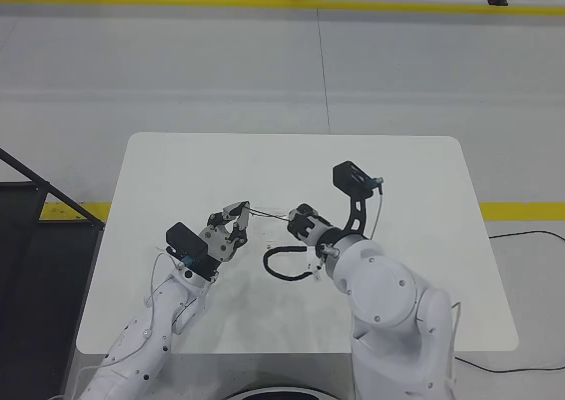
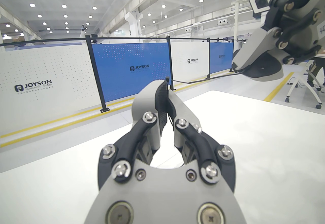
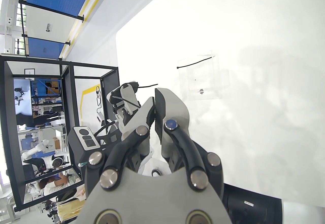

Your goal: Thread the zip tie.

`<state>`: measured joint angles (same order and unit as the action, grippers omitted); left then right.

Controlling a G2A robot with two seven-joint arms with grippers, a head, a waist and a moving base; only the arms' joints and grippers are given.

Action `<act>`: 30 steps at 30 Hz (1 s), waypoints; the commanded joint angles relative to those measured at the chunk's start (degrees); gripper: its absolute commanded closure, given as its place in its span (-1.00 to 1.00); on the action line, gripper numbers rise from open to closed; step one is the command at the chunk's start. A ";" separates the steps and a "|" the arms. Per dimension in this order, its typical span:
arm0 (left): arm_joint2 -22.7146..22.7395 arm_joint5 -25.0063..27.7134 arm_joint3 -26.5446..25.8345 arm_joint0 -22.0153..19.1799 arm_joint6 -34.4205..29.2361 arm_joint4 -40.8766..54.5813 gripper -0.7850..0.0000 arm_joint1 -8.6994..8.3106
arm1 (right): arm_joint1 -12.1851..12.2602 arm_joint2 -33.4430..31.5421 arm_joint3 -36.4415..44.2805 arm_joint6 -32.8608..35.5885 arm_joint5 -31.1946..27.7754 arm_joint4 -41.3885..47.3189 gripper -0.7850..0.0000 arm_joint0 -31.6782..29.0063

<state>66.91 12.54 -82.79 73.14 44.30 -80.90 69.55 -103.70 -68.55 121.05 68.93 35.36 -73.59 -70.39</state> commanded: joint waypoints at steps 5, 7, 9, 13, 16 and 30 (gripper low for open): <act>0.00 0.00 0.00 0.00 0.00 0.00 1.00 0.00 | -0.19 0.01 -0.58 -0.20 0.20 -0.05 1.00 0.44; 0.00 0.00 0.00 0.00 0.00 0.00 1.00 0.00 | -0.25 -0.01 -0.72 -0.21 0.21 -0.05 1.00 0.56; 0.00 0.00 0.00 0.00 0.00 0.00 1.00 0.00 | -0.29 -0.04 -0.83 -0.30 0.29 -0.09 1.00 0.64; 0.00 0.00 0.00 0.00 0.00 0.00 1.00 0.00 | -0.28 -0.22 -0.87 -0.31 0.31 -0.13 1.00 0.58; 0.00 0.00 0.00 0.00 0.00 0.00 1.00 0.00 | -0.21 -0.49 -0.48 -0.20 0.20 0.10 1.00 0.35; 0.00 0.00 0.00 0.00 0.00 0.00 1.00 0.00 | -0.09 -0.76 0.06 -0.03 0.03 0.59 1.00 0.07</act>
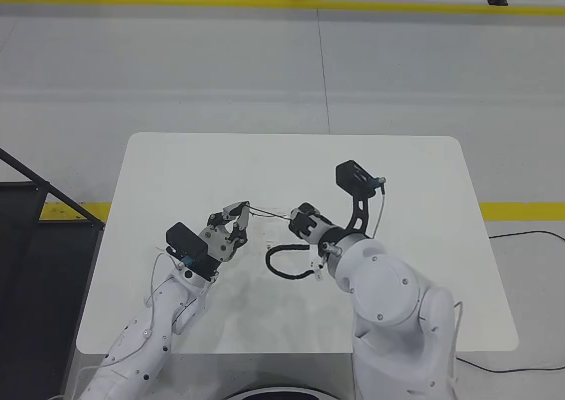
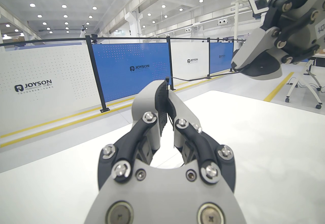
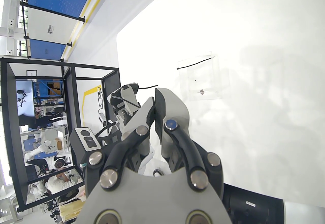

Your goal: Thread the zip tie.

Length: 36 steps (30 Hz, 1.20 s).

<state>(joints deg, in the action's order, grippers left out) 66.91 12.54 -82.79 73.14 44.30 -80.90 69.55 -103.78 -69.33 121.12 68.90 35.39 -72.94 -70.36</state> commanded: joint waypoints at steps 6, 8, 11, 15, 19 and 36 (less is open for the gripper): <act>0.00 0.00 0.00 0.00 0.00 0.00 1.00 0.00 | -0.18 0.24 -0.57 -0.08 0.08 -0.50 1.00 0.48; 0.00 0.00 0.00 0.00 0.00 0.00 1.00 0.00 | -0.24 0.33 -0.84 -0.09 0.09 -0.68 1.00 0.64; 0.00 0.00 0.00 0.00 0.00 0.00 1.00 0.00 | -0.32 0.45 -1.14 -0.10 0.10 -0.89 1.00 0.85; 0.00 0.00 0.00 0.00 0.00 0.00 1.00 0.00 | -0.39 0.27 -1.20 -0.17 0.17 -0.47 1.00 0.95; 0.00 0.00 0.00 0.00 0.00 0.00 1.00 0.00 | -0.40 0.10 -1.12 -0.27 0.27 -0.24 1.00 0.93; 0.00 0.00 0.00 0.00 0.00 0.00 1.00 0.00 | -0.40 0.10 -1.12 -0.27 0.27 -0.24 1.00 0.93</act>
